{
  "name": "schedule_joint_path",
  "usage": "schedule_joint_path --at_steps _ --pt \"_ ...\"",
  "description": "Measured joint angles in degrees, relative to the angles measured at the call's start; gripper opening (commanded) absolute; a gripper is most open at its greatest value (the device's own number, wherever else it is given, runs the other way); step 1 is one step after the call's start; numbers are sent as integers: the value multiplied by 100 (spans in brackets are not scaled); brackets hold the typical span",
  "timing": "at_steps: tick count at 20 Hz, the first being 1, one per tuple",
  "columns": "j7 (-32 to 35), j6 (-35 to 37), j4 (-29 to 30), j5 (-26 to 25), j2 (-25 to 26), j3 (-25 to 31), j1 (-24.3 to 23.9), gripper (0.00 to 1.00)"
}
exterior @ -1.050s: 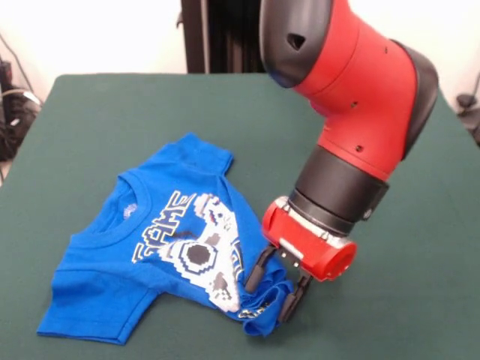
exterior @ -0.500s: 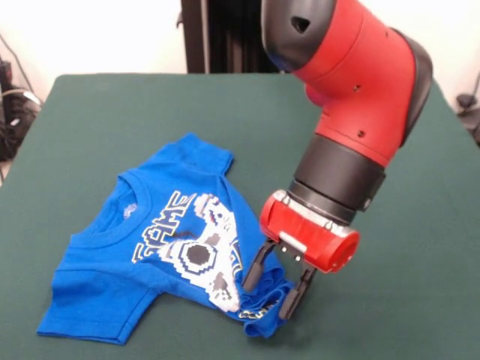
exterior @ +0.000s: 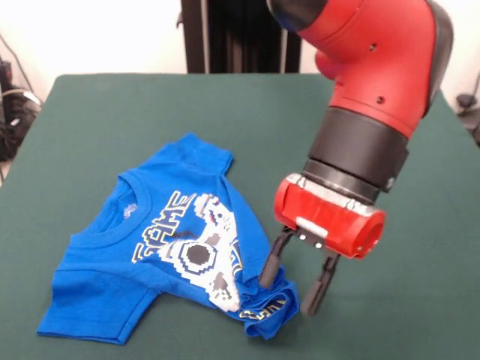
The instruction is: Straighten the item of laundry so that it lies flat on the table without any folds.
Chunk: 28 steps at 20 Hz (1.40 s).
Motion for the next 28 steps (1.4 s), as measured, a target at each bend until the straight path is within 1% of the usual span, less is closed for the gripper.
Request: schedule_joint_path --at_steps 4,5,7,11,15,18,22,28 --pt "0 50 31 2 -210 404 -108 100" --pt "0 187 34 25 -276 583 -163 100" --pt "0 424 32 70 -314 716 -200 100" --pt "0 1077 31 182 -321 898 -248 100" --pt "0 2157 7 251 -257 983 -277 100" --pt "0 2803 -33 250 -212 981 -290 100" --pt "0 3029 -101 248 -130 978 -302 100" --pt "0 2967 -265 248 91 978 -319 100"
